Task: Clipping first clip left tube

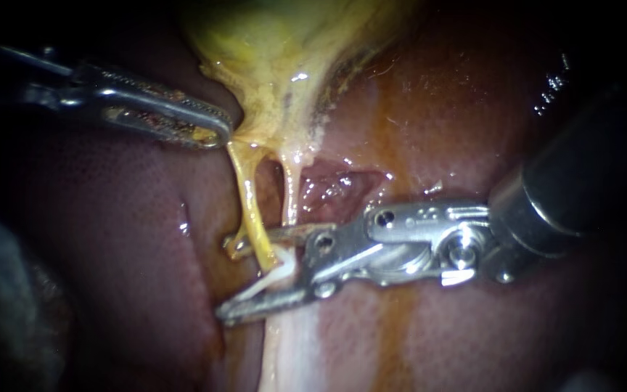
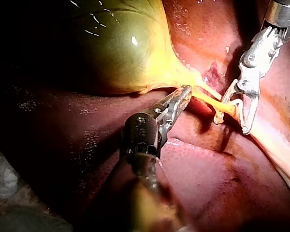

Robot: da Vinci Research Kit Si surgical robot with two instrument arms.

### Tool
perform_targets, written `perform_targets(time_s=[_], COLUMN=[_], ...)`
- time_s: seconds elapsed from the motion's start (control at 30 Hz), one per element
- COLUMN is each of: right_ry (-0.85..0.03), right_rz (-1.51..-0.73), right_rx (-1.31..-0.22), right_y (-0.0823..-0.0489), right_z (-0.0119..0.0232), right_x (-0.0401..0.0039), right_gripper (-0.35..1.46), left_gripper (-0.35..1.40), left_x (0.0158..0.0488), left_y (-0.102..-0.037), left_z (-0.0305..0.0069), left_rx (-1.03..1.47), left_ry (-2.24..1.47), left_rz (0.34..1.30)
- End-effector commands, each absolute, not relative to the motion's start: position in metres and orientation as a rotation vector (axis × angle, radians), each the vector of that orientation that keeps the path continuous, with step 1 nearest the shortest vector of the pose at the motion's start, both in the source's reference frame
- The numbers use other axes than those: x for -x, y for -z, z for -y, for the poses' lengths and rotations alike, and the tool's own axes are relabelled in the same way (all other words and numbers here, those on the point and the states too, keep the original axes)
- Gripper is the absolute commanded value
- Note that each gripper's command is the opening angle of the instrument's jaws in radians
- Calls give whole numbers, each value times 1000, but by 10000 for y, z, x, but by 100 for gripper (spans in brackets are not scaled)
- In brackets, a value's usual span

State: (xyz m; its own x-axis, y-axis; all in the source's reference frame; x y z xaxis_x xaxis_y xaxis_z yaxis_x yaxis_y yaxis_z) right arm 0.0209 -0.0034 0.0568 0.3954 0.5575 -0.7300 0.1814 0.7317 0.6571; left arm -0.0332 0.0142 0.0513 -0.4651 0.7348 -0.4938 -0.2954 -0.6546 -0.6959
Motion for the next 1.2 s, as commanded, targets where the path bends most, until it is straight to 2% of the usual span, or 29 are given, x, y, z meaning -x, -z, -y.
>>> perform_targets(time_s=[0.03,0.23,0.47,0.77,1.0,1.07,1.2], right_ry=[-270,-276,-299,-354,-405,-438,-445], right_rz=[-1173,-1179,-1168,-1146,-1110,-1089,-1026], right_rx=[-755,-778,-798,-845,-882,-906,-903], right_y=[-564,-547,-545,-538,-538,-538,-537], right_z=[34,32,31,24,23,23,25], right_x=[-210,-211,-208,-200,-197,-196,-192], right_gripper=[47,44,38,1,-20,-35,-35], left_gripper=[-35,-35,-35,-35,-35,-35,-35], left_x=[331,331,331,331,331,331,331], left_y=[-513,-513,-513,-513,-513,-513,-513], left_z=[-143,-143,-143,-143,-143,-143,-143], left_rx=[1076,1076,1076,1076,1076,1076,1076], left_ry=[-2139,-2139,-2139,-2139,-2139,-2139,-2139], left_rz=[708,708,708,708,708,708,708])
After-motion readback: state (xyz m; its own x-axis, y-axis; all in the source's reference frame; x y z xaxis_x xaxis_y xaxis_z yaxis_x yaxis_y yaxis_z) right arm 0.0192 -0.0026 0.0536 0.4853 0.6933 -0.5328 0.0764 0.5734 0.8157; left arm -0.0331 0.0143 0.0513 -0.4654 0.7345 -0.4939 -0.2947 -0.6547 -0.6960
